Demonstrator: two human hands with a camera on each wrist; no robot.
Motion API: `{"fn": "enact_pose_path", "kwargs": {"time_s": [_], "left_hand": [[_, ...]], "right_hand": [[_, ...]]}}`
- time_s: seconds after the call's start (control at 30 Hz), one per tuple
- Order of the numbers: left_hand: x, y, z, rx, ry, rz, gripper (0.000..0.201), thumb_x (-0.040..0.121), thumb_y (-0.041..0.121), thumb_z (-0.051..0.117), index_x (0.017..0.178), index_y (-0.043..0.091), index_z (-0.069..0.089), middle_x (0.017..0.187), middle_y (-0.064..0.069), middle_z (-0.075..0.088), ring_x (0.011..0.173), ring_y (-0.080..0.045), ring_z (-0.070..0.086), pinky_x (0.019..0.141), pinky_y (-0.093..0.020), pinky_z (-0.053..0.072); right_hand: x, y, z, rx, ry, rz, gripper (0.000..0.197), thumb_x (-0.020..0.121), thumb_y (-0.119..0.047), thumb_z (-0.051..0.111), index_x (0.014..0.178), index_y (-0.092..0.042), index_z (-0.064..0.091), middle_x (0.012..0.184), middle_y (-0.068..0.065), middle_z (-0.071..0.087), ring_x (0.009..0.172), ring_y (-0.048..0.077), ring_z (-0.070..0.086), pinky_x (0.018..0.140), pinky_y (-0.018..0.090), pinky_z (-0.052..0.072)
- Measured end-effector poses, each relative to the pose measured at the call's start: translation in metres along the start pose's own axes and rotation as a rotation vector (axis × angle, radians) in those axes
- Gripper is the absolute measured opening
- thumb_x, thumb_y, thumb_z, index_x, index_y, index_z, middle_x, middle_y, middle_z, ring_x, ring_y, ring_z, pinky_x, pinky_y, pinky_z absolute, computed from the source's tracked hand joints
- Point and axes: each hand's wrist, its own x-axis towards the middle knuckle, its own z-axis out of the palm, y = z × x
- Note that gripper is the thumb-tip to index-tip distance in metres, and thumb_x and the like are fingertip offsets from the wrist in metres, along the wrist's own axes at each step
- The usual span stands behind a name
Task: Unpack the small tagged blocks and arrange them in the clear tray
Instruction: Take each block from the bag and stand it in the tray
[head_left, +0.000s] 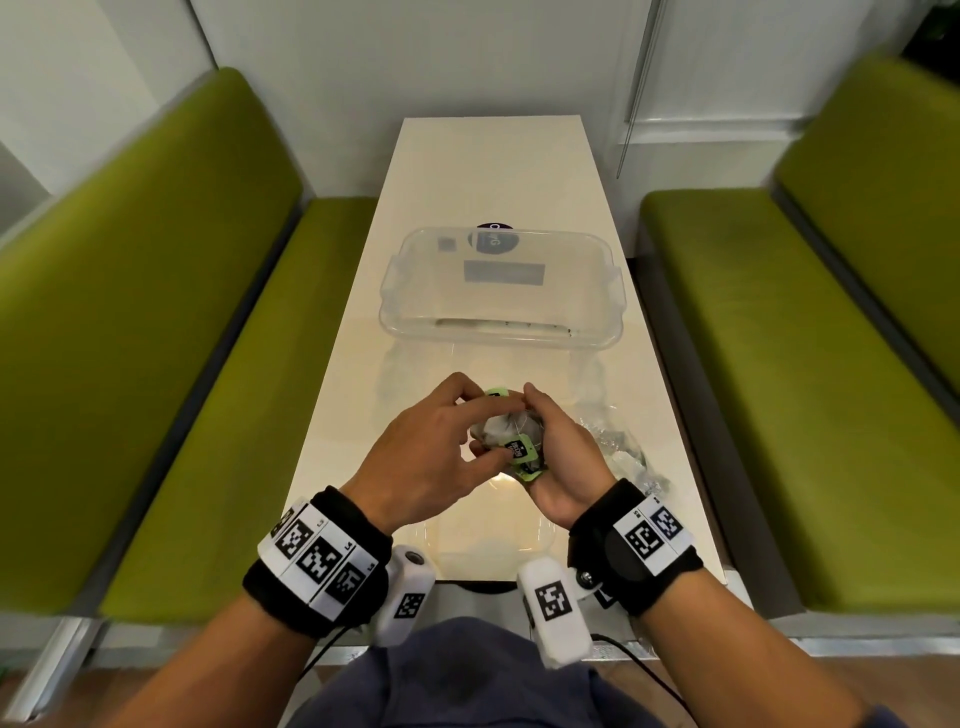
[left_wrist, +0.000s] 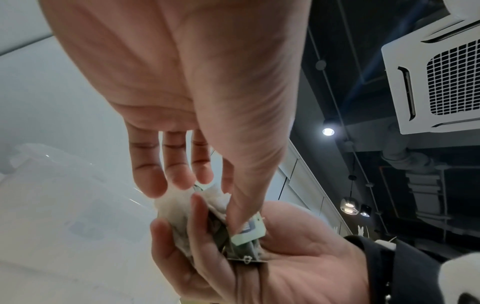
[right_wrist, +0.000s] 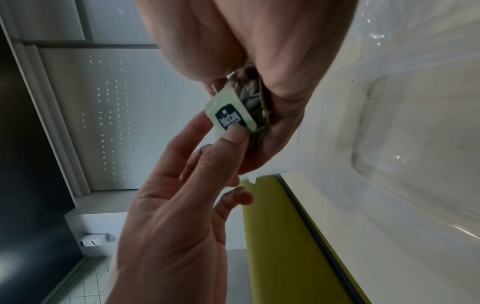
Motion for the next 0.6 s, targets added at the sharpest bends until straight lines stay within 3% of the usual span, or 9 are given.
{"fn": "enact_pose_path", "kwargs": {"time_s": [0.13, 0.3, 0.43, 0.5, 0.6], "left_hand": [[0.0, 0.005, -0.003, 0.001, -0.003, 0.021, 0.041, 0.084, 0.033, 0.075, 0.12, 0.045, 0.058, 0.112, 0.02, 0.045, 0.089, -0.003, 0.053, 0.074, -0.035, 0.054], [0.0, 0.009, -0.002, -0.034, -0.03, 0.105, 0.034, 0.082, 0.023, 0.075, 0.11, 0.034, 0.058, 0.116, 0.017, 0.049, 0.101, -0.012, 0.055, 0.082, -0.038, 0.053], [0.0, 0.013, 0.001, -0.092, -0.026, 0.136, 0.027, 0.085, 0.028, 0.077, 0.104, 0.029, 0.059, 0.101, 0.018, 0.058, 0.094, -0.005, 0.051, 0.08, -0.031, 0.048], [0.001, 0.013, 0.001, -0.129, -0.014, 0.121, 0.025, 0.086, 0.027, 0.077, 0.104, 0.03, 0.059, 0.095, 0.016, 0.06, 0.088, -0.004, 0.051, 0.076, -0.028, 0.046], [0.002, 0.011, 0.0, -0.193, -0.02, 0.11, 0.033, 0.089, 0.024, 0.076, 0.118, 0.031, 0.062, 0.101, 0.014, 0.065, 0.083, -0.013, 0.057, 0.072, -0.026, 0.049]], "right_hand": [[0.002, 0.002, -0.003, 0.039, 0.0, 0.005, 0.048, 0.102, -0.029, 0.053, 0.132, 0.008, 0.055, 0.107, 0.022, 0.07, 0.078, 0.036, 0.07, 0.077, 0.041, 0.057], [0.003, -0.001, -0.006, -0.004, -0.017, 0.022, 0.025, 0.096, -0.021, 0.062, 0.11, -0.001, 0.067, 0.096, 0.016, 0.07, 0.089, 0.03, 0.067, 0.072, 0.032, 0.055], [0.007, 0.001, -0.008, -0.042, 0.026, 0.018, 0.017, 0.095, -0.022, 0.065, 0.1, -0.006, 0.07, 0.091, 0.009, 0.07, 0.089, 0.024, 0.067, 0.078, 0.032, 0.051], [0.008, 0.001, -0.009, -0.041, 0.018, 0.036, 0.017, 0.096, -0.023, 0.064, 0.097, -0.007, 0.069, 0.086, 0.008, 0.069, 0.08, 0.021, 0.067, 0.069, 0.028, 0.05], [0.007, -0.001, -0.007, -0.012, -0.046, 0.071, 0.02, 0.086, -0.023, 0.076, 0.095, -0.006, 0.069, 0.089, 0.011, 0.064, 0.079, 0.022, 0.066, 0.066, 0.027, 0.052]]}}
